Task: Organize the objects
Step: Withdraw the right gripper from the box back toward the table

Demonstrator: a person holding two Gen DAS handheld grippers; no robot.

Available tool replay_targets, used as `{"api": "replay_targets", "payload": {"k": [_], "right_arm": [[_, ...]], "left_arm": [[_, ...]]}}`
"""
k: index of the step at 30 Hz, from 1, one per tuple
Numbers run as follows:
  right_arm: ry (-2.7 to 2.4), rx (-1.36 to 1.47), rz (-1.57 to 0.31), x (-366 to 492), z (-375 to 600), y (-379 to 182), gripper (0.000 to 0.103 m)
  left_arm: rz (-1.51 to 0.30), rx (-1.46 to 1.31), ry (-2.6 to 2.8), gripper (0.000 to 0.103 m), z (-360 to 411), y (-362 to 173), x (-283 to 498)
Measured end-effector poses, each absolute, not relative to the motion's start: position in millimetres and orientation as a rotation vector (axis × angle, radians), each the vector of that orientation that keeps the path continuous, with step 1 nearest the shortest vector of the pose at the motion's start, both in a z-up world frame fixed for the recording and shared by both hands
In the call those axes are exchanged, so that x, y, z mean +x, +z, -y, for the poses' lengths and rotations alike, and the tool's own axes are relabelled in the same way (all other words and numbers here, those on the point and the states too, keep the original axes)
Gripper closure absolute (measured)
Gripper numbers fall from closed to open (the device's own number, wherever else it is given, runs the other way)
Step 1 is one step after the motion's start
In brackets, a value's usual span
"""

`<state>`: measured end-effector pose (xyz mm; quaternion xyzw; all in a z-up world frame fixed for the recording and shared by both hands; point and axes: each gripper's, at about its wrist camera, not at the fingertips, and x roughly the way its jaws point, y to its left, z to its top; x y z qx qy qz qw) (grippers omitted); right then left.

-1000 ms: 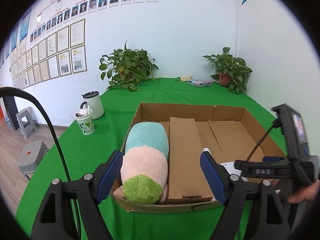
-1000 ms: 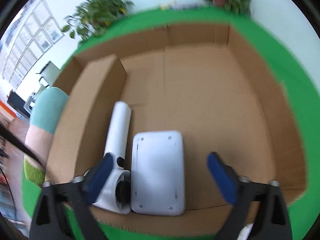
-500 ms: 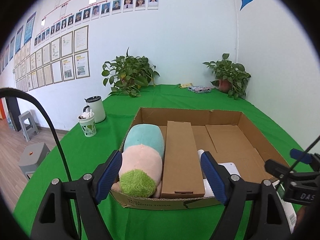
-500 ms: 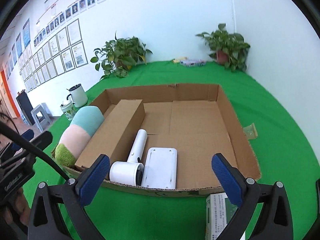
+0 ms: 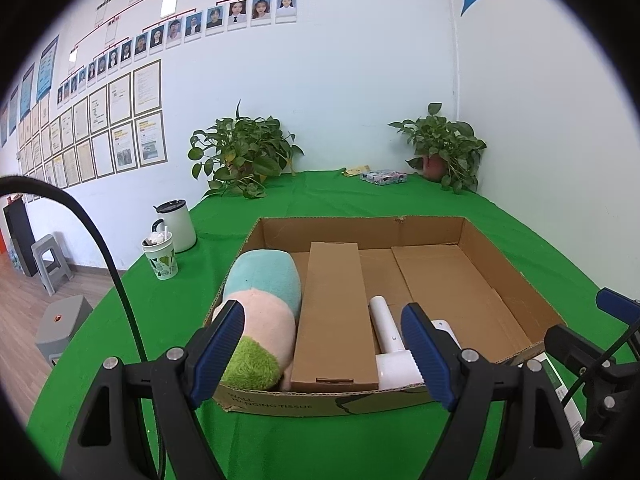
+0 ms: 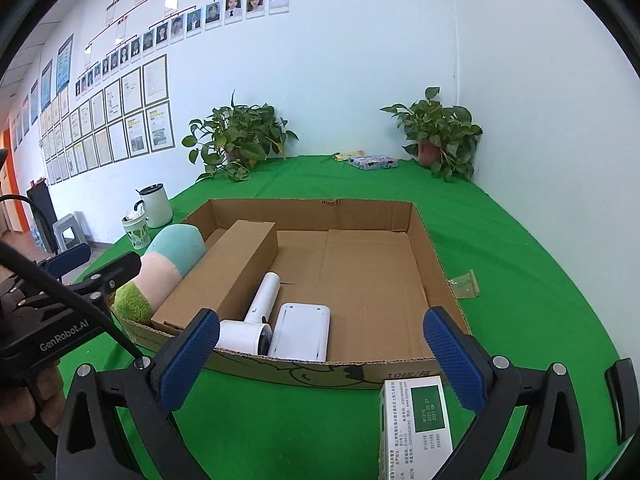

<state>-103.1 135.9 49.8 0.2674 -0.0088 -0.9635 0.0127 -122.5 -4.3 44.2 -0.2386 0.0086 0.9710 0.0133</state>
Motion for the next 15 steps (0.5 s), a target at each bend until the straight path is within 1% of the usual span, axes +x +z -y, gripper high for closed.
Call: {"api": "replay_targets", "payload": {"k": [3,11,15], "right_arm": [[-3.013,0.845,0.048,-100.6,-143.6,47.2,0.000],[-3.009,0.876,0.066,-100.1,-152.0,34.2,0.000],[-3.005,0.888,0.055,-100.7,-151.2,29.3,0.001]], "left_arm": [[-0.037,-0.758,3.022,0.026,1.5,42.1,-123.0],[-0.032,-0.721,3.034,0.026,-1.5,43.4,-118.3],[-0.016,-0.750,3.005,0.026,-2.0,39.9,-118.9]]}}
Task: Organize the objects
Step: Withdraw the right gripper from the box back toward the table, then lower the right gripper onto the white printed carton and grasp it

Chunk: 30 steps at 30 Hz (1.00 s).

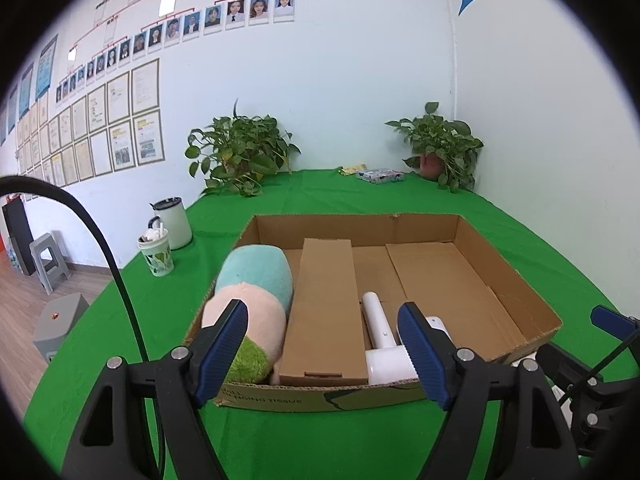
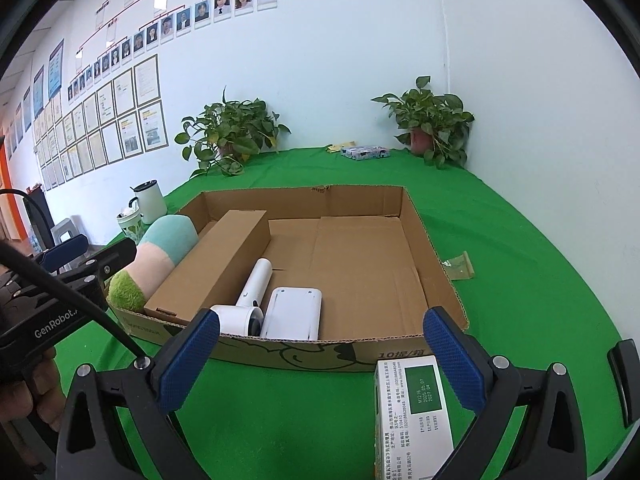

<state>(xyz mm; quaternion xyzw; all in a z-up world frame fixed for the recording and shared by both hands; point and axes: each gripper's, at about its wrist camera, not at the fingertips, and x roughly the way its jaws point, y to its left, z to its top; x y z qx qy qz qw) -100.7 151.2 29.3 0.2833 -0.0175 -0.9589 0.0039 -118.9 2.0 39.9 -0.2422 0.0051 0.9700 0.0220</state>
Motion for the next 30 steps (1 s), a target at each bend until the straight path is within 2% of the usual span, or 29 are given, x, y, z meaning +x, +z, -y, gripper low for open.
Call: {"api": "replay_targets", "payload": {"k": [15,21,24,27,30], "right_arm": [[-2.978,1.000,0.073,-93.9,-163.3,-6.9,0.001],[-2.961,0.981,-0.013,-70.7,-182.4,-26.3,0.001],[-2.984,1.067,-0.024,-56.4,-209.4,-48.8,0.000],[-2.965,1.272,0.024,-56.1,-232.1,-78.3,0.001],[-2.952,1.292,0.077,-50.7,-238.7,-89.0,0.001]], "left_arm": [[-0.010,-0.831,2.871,0.025,-25.4,16.8,-112.0],[-0.012,-0.914,2.786,0.024,-29.1,-5.6,-107.8],[0.013,-0.987,2.716,0.024,-30.3,-21.3,-108.0],[0.056,-1.044,2.651,0.024,-32.6,-34.7,-108.0],[0.078,-1.086,2.605,0.024,-36.3,-43.7,-107.6]]}}
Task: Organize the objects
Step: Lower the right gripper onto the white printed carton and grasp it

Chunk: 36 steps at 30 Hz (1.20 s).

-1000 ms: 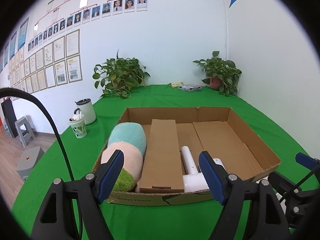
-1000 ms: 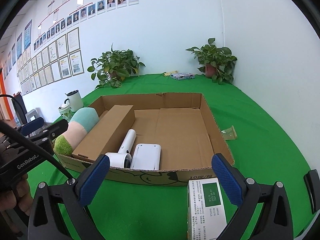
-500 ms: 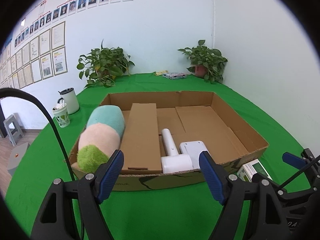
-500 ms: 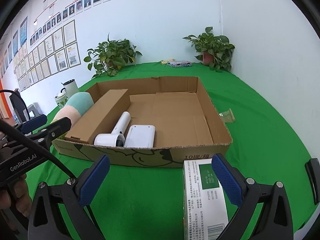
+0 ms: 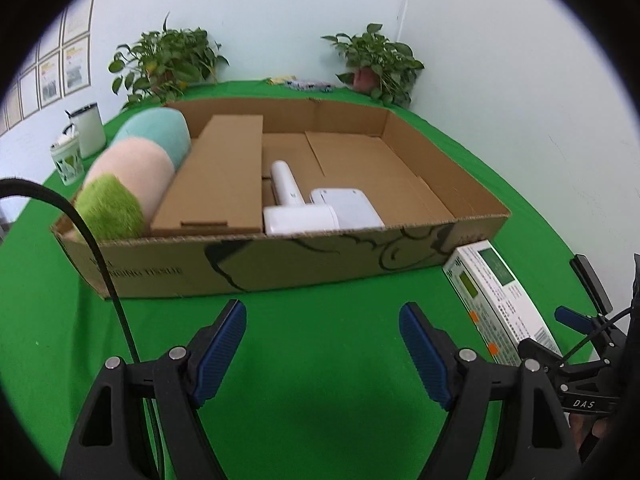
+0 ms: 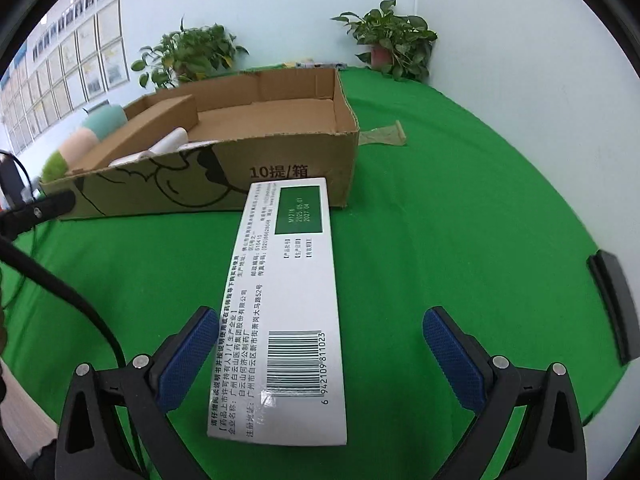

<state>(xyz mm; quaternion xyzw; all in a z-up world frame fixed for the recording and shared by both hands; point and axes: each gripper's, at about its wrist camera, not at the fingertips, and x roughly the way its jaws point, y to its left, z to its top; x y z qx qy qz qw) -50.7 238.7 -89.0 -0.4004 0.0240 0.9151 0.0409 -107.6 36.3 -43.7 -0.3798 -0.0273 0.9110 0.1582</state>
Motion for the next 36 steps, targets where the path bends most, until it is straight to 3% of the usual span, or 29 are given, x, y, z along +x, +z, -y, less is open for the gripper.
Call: {"api": "replay_targets", "payload": {"k": [4,6,9,16,17,18,20,31,35,36], "right_arm": [[2.835,-1.312,-0.001,-55.2,-220.2,-99.2,0.007],[2.852,-1.339,0.019,-54.8,-211.3,-104.1,0.028],[2.885,-1.355,0.036,-53.8,-193.8,-106.8,0.041],[3.067,-1.387,0.067,-53.0,-122.8,-90.7,0.040],[3.074,-1.393,0.081,-54.1,-116.0,-91.5,0.032],[3.075,-1.399,0.097,-55.3,-109.1,-92.7,0.012],[3.078,-1.406,0.126,-55.7,-98.4,-97.6,0.001],[3.047,-1.412,0.069,-57.0,-97.0,-103.9,0.004],[3.016,-1.459,0.024,-64.7,-97.8,-109.5,0.034],[3.009,-1.466,0.023,-65.2,-97.0,-110.6,0.037]], "left_arm": [[0.123,-1.123,2.555,0.024,-38.3,-49.4,-109.7],[0.137,-1.135,2.534,0.024,-39.1,-50.8,-109.4],[0.164,-1.159,2.485,0.024,-41.2,-54.4,-107.6],[0.306,-1.246,2.292,0.024,-39.9,-67.7,-110.2],[0.322,-1.255,2.273,0.024,-39.8,-69.7,-111.2],[0.336,-1.266,2.257,0.024,-39.7,-72.1,-112.0],[0.364,-1.295,2.211,0.024,-41.3,-78.4,-114.2],[0.432,-1.334,2.019,0.024,-63.5,-91.9,-124.0],[0.427,-1.338,2.004,0.024,-64.9,-91.0,-126.4],[0.431,-1.338,2.001,0.024,-64.5,-91.4,-126.4]]}}
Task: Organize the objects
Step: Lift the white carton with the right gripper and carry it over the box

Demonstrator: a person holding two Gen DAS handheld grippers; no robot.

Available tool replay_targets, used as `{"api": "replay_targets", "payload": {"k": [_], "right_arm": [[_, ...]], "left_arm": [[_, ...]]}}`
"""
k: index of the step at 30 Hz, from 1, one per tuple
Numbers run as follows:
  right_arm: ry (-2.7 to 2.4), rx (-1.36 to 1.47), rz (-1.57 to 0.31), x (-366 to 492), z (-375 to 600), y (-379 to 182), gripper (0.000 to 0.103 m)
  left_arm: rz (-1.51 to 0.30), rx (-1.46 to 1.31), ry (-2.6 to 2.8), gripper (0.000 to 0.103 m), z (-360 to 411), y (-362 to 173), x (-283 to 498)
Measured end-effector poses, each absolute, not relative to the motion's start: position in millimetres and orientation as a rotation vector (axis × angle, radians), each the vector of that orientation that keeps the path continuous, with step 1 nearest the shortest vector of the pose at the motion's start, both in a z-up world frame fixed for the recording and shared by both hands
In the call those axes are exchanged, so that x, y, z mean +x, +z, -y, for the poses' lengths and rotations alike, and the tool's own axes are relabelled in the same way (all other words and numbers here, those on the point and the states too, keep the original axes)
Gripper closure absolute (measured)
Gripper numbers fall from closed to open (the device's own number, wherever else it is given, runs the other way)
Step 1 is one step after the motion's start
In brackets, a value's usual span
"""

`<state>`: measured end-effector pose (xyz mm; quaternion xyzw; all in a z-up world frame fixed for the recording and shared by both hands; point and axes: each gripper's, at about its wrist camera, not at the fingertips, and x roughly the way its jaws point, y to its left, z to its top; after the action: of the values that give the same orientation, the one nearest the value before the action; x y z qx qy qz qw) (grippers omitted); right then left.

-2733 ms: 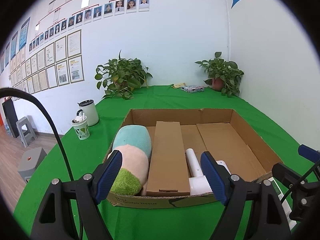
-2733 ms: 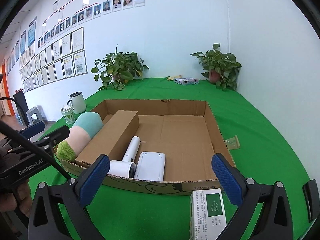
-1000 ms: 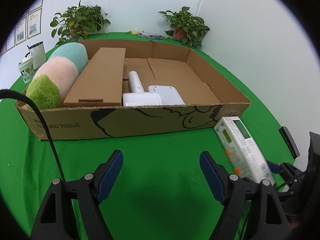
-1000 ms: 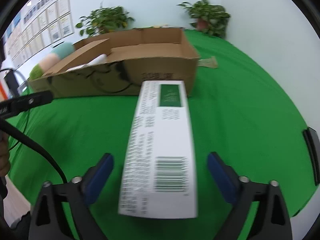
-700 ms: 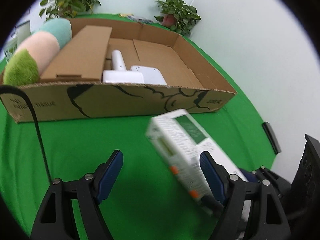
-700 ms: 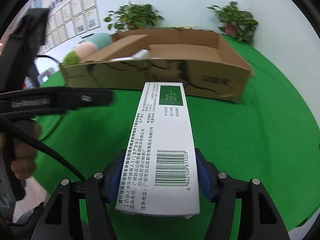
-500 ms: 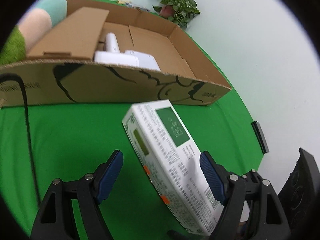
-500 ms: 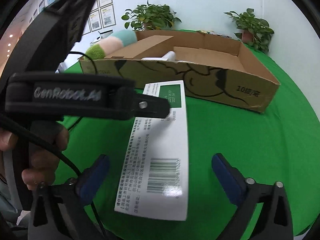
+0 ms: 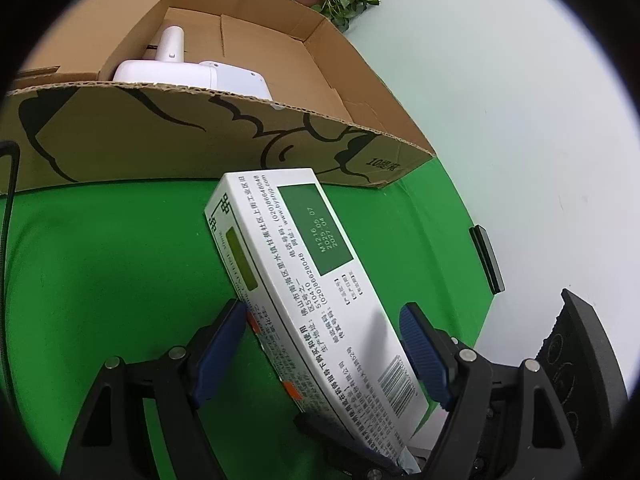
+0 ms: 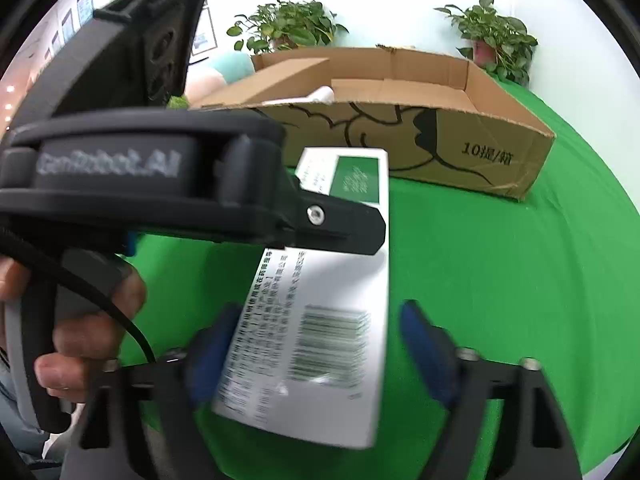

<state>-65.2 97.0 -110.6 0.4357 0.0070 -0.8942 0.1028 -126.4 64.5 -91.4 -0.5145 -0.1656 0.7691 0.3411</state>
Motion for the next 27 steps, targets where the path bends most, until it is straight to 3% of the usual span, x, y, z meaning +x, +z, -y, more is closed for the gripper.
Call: {"api": "replay_targets", "payload": {"k": [8,12,13,16,27], "right_arm": [[-2.580,1.244,0.238,-53.9,-128.9,-106.6,0.038],[-2.567,1.218,0.233,-49.3,-128.3,-106.0,0.039],[-2.564,1.208,0.227,-45.8,-126.0,-105.0,0.039],[-2.553,1.158,0.202,-42.1,-120.8,-99.9,0.040],[-2.578,1.082,0.169,-34.9,-118.9,-90.6,0.043]], "left_arm": [[0.480,-1.358,1.971,0.024,-61.5,-92.2,-123.4],[0.493,-1.372,1.946,0.024,-64.2,-92.1,-119.7],[0.510,-1.379,1.902,0.028,-66.0,-93.6,-118.9],[0.470,-1.386,1.872,0.053,-73.3,-93.3,-113.8],[0.465,-1.311,1.890,0.063,-70.0,-73.8,-107.5]]}}
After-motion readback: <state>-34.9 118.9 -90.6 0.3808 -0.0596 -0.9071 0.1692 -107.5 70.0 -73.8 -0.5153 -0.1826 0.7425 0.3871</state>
